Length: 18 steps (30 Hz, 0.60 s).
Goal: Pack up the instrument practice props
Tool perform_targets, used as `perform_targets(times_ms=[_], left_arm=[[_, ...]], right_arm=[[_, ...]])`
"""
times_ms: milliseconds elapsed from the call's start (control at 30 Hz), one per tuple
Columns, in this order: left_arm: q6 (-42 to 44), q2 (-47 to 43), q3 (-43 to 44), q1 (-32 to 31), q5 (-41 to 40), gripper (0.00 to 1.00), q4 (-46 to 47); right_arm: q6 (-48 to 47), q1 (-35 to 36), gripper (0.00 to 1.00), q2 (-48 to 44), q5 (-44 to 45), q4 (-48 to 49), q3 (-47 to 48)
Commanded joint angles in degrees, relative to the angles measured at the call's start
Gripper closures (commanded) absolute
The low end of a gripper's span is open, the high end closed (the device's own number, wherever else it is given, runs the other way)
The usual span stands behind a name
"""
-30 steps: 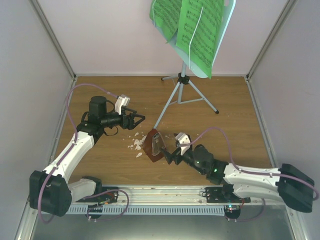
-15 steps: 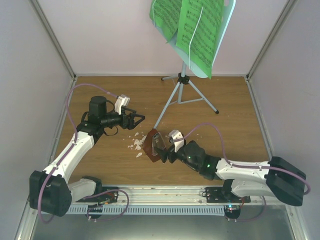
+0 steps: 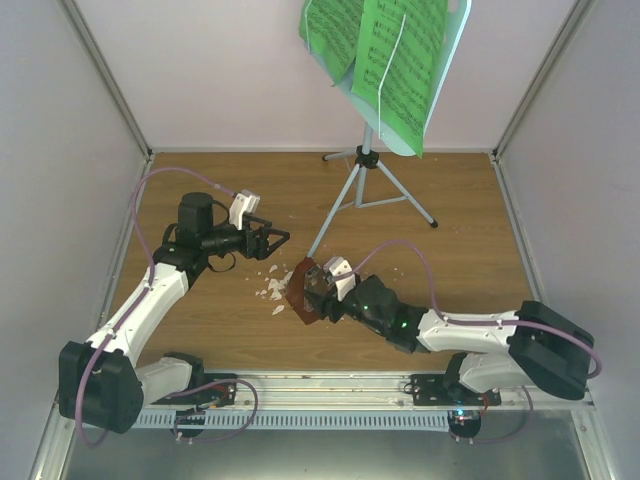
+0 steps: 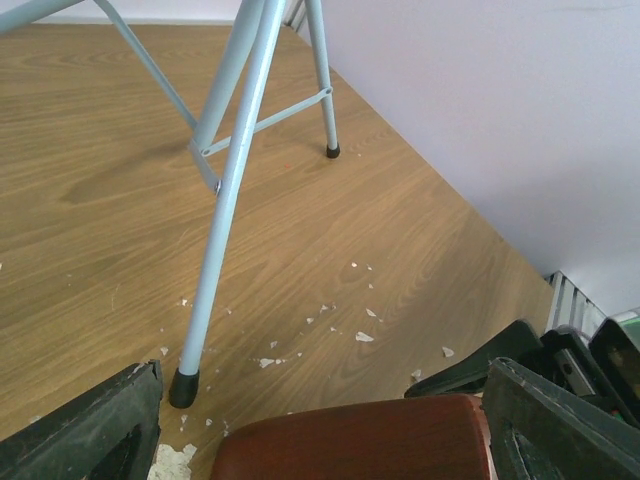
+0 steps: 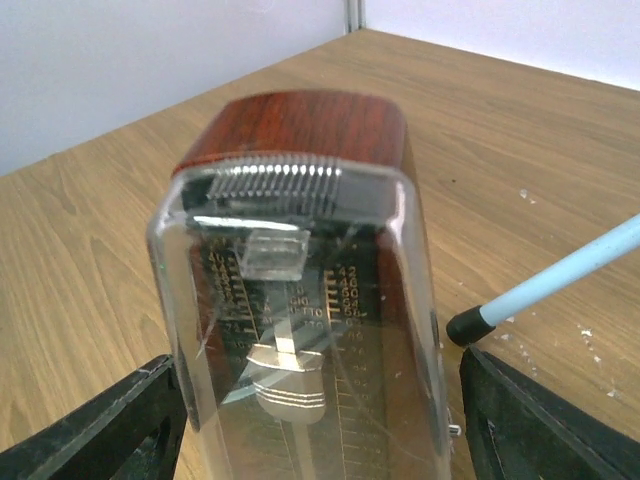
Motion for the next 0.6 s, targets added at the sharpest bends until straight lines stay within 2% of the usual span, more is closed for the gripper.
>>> perform_targets(times_ms=[0,267,567], left_arm=[[0.6,-1.6,0.1,0.4,0.0,0.12,1.4],[0.5,-1.5,0.1,0.4,0.2,0.12,1.6],[0.5,-1.4,0.1,0.4,0.3,0.12,1.5]], right_arm=[[-1.1,-0.3,0.24,2.0,-0.4,2.7,1.7],[-1.4,-0.3,0.22,1.9,0.3,3.0,0.9],[-1.0,-0.3,0.34,-0.2,0.2,4.4,-1.3]])
